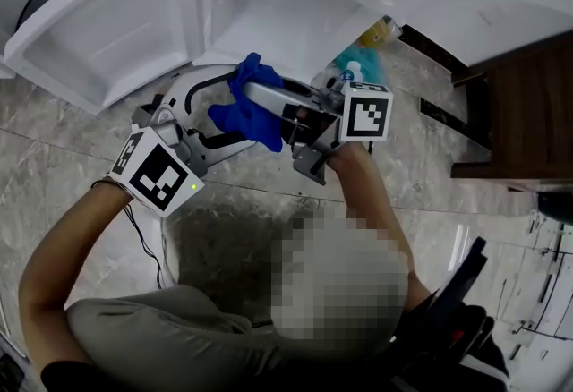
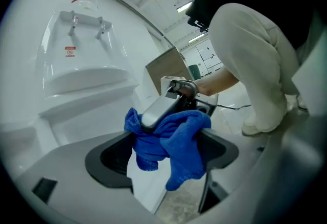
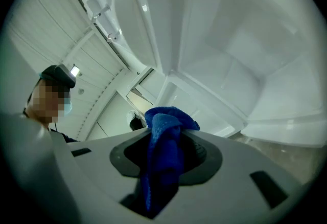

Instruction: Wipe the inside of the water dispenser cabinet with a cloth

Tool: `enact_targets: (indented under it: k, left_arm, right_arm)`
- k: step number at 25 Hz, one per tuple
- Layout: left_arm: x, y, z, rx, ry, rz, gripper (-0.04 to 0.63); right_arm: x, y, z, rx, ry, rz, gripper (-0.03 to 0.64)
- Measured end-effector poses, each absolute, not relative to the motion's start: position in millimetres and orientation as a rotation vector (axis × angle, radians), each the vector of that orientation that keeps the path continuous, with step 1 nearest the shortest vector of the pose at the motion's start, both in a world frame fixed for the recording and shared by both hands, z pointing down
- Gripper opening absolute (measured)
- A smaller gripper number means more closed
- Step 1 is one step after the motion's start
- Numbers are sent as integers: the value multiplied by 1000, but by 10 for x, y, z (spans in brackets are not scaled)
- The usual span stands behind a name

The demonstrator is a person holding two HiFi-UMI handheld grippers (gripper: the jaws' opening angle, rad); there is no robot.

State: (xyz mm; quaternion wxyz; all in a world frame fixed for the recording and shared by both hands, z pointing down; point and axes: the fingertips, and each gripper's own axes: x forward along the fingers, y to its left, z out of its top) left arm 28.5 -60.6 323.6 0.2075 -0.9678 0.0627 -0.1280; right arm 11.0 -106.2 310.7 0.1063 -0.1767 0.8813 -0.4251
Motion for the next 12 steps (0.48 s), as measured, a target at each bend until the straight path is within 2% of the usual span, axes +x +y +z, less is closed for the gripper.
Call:
enact_targets:
  k: [7, 12]
  left_arm:
    - [369, -522, 3289, -2700, 87, -415, 387]
    - [518, -223, 3357, -2654, -152, -494, 367]
  right_arm:
    - [74, -856, 3224, -374, 2703, -1366, 115]
    - [-148, -550, 3427, -149, 2879, -1476, 114]
